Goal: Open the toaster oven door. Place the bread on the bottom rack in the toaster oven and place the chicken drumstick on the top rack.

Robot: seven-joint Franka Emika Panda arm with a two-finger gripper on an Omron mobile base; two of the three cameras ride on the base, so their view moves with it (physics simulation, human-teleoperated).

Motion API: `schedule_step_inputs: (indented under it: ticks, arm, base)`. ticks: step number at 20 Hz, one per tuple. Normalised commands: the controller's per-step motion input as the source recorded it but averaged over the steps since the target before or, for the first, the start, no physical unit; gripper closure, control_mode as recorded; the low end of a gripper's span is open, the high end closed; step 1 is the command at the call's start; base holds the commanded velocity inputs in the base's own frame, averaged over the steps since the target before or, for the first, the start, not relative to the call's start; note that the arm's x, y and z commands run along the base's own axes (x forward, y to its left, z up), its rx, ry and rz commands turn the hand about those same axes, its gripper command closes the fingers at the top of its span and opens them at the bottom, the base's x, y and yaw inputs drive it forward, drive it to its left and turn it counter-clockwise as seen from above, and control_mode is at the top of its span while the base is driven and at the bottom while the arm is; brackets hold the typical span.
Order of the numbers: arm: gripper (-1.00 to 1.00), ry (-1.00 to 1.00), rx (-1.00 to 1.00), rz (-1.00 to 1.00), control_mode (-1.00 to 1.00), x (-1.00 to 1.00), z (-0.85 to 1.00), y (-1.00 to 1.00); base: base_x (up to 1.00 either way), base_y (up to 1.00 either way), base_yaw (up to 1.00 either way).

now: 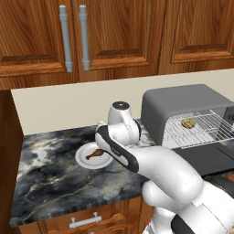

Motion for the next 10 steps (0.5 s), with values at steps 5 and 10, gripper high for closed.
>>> schedule_step_inputs:
  ticks: [5,10]
  arm:
    - [-1.00,0.07,0.04,0.00,-1.00,0.32,-0.27,0.09]
    - [-1.00,0.09,0.06,0.05,-1.00,0.30,-0.28,0.00]
  base:
    - [0.00,0.00,0.00]
    - [0.00,0.00,0.00]
